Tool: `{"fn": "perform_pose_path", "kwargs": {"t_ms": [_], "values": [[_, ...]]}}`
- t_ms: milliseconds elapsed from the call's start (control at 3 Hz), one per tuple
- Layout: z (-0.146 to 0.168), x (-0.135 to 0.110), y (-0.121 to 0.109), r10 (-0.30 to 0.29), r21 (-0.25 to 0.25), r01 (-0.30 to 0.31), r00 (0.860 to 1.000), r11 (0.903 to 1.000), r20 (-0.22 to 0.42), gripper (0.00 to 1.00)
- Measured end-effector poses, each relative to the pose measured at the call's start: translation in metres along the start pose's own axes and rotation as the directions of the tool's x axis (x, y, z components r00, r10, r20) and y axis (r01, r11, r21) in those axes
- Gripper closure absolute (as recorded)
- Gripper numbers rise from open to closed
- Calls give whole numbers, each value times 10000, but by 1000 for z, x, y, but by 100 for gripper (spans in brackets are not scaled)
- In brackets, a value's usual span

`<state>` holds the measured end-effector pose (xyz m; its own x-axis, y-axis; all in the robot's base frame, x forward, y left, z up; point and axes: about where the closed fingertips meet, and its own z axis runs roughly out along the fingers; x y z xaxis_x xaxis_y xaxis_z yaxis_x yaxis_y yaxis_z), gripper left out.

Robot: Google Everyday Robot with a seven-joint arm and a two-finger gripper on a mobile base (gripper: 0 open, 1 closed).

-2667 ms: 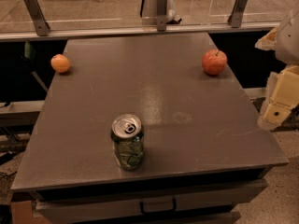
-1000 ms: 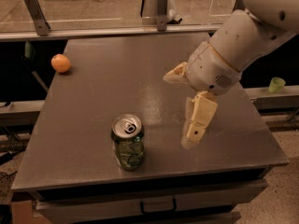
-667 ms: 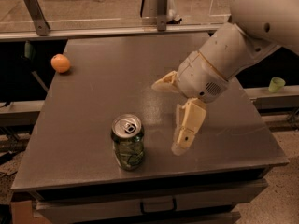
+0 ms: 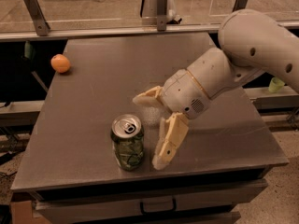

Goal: Move green can near orange

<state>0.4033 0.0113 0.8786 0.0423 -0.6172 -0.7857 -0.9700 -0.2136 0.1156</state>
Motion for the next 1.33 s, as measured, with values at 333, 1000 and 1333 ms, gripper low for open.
{"fn": "perform_pose_path", "kwargs": {"t_ms": [333, 1000, 1333], "values": [[14, -14, 3, -235, -280, 257, 9968, 9993, 764, 16], [14, -26, -12, -351, -129, 372, 9903, 9992, 1347, 63], [-30, -34, -44, -693, 1083, 524, 9850, 9927, 1580, 86]]}}
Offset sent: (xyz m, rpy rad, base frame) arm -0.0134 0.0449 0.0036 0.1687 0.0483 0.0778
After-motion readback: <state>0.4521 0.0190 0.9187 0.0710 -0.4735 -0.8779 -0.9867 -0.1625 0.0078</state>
